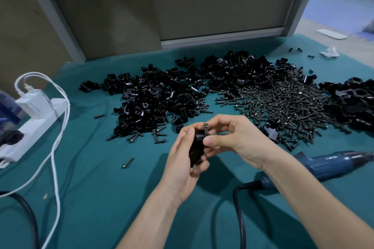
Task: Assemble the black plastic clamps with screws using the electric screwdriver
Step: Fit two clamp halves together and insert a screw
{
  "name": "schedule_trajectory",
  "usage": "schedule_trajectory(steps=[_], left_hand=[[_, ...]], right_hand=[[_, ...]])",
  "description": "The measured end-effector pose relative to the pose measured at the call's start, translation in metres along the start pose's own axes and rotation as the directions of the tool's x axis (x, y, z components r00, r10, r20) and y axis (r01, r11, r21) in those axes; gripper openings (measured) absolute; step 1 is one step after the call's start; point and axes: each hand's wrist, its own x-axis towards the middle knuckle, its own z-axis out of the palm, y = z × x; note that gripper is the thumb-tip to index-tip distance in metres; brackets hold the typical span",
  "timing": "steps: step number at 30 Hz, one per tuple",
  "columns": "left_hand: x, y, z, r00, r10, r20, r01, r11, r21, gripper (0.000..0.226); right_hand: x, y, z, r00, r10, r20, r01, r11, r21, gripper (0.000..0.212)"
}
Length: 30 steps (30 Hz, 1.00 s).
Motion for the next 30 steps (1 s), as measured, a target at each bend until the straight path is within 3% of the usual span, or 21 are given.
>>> schedule_trajectory(steps=[11, 30], left_hand=[[-0.0025, 0.0022, -0.0018, 0.998, 0.061, -0.031, -0.059, 0.997, 0.054, 0.004], [-0.0012, -0.0007, -0.0061, 0.992, 0.114, 0.049, -0.12, 0.982, 0.144, 0.026]], right_hand=[[-0.0015, -0.0062, 0.0012, 0.998, -0.01, 0.061, 0.01, 1.0, 0.005, 0.015], [-0.0062, -0.0024, 0.0012, 0.999, -0.008, 0.048, 0.006, 0.999, 0.045, 0.019]])
